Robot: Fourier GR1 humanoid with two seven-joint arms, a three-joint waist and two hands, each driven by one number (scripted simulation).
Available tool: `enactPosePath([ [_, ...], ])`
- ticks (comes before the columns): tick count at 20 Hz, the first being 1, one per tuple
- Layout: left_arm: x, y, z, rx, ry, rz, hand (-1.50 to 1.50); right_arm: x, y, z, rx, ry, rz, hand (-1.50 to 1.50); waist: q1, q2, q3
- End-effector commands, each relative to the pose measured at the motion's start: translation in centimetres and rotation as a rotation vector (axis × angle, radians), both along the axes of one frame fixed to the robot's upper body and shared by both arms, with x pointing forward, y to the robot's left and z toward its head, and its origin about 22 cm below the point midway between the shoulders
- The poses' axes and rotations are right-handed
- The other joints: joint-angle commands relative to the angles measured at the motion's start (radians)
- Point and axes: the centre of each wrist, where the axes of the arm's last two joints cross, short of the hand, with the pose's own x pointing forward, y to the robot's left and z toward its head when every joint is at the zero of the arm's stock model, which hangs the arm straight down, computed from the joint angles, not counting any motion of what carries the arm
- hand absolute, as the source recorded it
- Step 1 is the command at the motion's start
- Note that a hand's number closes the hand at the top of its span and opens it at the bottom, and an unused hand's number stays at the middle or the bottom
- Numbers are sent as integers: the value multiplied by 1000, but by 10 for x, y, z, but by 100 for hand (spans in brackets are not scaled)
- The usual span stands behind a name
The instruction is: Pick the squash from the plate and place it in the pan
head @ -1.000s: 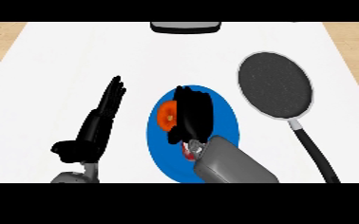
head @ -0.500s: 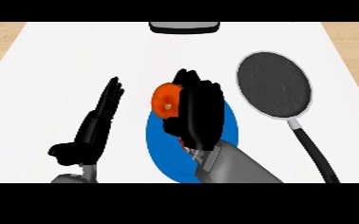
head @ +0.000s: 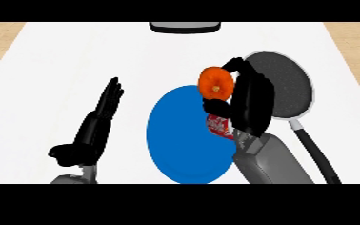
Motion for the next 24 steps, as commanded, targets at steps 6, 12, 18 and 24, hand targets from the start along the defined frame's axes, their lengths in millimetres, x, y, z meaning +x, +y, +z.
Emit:
enactPosePath([
  [6, 2, 4, -6, -16, 7, -15, 0, 45, -98, -33, -130, -113, -214, 150, 10, 4, 0],
  [12, 3, 4, -5, -13, 14, -38, 0, 80, -146, -51, -80, -249, -298, 150, 24, 8, 1],
  [18, 9, -2, -5, -4, -8, -14, 0, 98, -199, -53, -59, -256, -290, 150, 16, 5, 1],
  [24, -7, -16, -7, -4, -6, -60, 0, 108, -217, -77, 10, 208, -271, -150, 53, 15, 0],
])
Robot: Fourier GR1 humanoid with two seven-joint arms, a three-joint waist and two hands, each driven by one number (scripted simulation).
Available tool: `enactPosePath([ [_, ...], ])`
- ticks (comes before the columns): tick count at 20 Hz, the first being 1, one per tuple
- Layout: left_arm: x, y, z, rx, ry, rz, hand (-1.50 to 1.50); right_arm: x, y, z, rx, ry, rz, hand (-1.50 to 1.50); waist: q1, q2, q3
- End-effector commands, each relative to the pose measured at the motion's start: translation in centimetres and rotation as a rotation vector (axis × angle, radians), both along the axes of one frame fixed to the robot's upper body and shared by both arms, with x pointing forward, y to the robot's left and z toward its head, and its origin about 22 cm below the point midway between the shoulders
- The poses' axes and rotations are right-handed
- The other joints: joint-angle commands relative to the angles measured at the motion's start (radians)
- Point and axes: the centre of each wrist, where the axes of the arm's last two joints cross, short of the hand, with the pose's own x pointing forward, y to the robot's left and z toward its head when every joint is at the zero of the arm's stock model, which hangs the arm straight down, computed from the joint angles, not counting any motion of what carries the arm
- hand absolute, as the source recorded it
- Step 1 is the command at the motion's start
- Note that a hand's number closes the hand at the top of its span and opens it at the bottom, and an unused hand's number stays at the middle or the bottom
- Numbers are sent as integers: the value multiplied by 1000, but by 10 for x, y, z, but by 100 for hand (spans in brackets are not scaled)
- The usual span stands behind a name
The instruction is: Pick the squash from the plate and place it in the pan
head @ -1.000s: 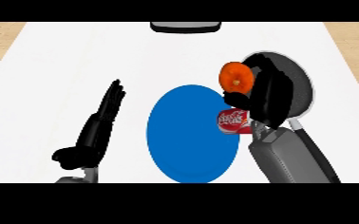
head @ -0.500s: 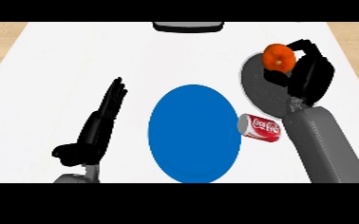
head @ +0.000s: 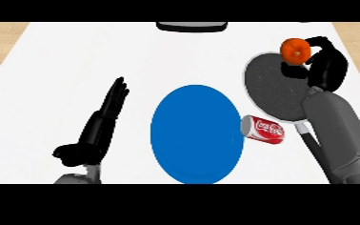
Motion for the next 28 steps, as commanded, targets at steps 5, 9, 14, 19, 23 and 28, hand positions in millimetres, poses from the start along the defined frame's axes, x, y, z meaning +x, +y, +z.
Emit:
enactPosePath([
  [5, -1, -1, -3, 3, -11, -20, 0, 12, -25, -7, 255, 288, 197, -150, 20, 8, 3],
  [9, -2, -7, -1, 13, -8, -13, 0, 22, 0, -20, 253, 218, 222, -150, 23, 7, 2],
  [14, -3, -5, -2, -3, 10, 16, 0, 15, -27, -11, 296, -80, 216, -150, 6, 2, 3],
  [19, 7, 4, -10, 3, 9, 7, 0, 3, -42, -28, 444, -157, 200, -150, -7, 0, 1],
  [23, 1, -5, -11, 13, 5, 53, 0, -19, -73, -33, 582, -203, 276, -150, -36, -12, 0],
  [28, 3, 28, 4, 7, 8, 46, 0, -44, -102, -32, 685, -198, 444, -150, -44, -17, -1],
])
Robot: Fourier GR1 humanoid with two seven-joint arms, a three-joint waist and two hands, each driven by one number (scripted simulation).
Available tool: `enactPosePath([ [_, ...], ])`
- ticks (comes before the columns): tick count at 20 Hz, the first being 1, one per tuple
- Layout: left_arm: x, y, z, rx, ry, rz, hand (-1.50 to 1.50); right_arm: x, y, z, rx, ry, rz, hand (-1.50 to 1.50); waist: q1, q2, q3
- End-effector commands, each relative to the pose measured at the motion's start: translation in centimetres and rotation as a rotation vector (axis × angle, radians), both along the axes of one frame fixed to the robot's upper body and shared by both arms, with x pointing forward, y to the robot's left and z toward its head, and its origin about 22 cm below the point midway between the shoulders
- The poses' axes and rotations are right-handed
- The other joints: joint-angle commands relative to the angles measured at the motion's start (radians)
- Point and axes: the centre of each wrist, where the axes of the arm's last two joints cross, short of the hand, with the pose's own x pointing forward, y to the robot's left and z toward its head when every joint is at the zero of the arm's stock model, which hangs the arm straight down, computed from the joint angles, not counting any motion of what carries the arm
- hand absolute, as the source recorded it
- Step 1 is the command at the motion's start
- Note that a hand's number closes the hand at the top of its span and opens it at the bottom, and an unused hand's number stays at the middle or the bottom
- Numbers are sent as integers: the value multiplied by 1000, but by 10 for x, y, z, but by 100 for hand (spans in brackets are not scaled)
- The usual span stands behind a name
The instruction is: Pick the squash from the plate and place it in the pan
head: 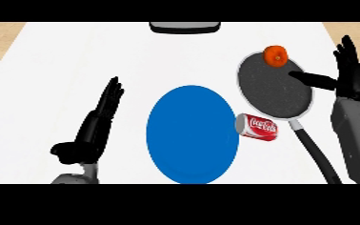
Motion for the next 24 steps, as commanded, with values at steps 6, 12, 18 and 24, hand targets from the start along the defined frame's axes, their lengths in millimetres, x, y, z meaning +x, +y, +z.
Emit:
enactPosePath([
  [6, -6, 1, 10, 5, 17, -4, 0, -75, -27, -15, 54, -63, 195, -150, -9, -4, -1],
  [12, -9, 0, -2, 0, 7, -8, 0, -135, -25, -40, 5, -61, 187, -150, 0, 1, 0],
  [18, -9, 10, 0, 7, -8, -5, 0, -137, -31, -29, -17, -44, 202, -150, 7, 2, 0],
  [24, -9, 6, 0, 1, 4, -1, 0, -163, -18, -12, -51, -10, 184, -150, 4, 2, 0],
])
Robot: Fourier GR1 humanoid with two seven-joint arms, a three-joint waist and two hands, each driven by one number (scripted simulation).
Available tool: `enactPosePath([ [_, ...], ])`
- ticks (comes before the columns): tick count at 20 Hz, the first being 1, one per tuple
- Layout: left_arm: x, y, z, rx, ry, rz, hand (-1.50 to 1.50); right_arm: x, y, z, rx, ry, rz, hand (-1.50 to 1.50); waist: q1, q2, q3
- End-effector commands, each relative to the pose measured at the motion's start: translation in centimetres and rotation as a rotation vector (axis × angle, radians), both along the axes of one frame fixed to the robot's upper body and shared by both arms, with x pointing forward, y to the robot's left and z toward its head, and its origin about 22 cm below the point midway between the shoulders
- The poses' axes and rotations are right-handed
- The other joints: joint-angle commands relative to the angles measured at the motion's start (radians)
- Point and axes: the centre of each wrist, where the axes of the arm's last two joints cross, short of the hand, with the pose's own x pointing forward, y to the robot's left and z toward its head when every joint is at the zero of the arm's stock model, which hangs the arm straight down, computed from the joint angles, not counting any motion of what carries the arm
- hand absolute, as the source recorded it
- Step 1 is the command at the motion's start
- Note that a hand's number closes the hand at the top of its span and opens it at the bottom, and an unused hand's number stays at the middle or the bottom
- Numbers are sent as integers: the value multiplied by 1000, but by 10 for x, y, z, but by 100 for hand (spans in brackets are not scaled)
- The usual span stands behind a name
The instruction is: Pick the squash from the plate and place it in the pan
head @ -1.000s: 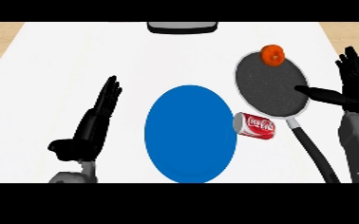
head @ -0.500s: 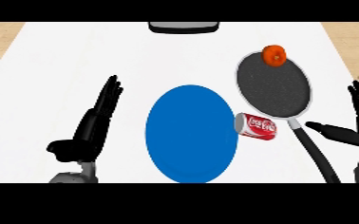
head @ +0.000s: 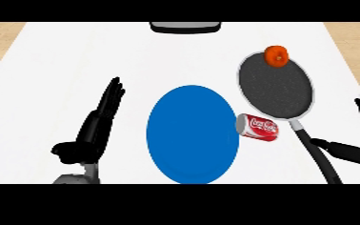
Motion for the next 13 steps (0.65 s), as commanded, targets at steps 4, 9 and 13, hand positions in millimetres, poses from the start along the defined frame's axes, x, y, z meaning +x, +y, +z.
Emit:
enactPosePath([
  [4, -7, -2, -13, 3, -1, -5, 0, -7, 4, 22, -33, 37, -16, -150, 0, 0, 0],
  [9, 6, -8, -21, 17, 1, -3, 0, 6, 8, 19, -89, 30, -34, -150, 1, 1, 0],
  [13, 9, 12, 3, -4, -11, 12, 0, 4, 17, -4, -158, -4, -55, -150, 2, 1, 0],
])
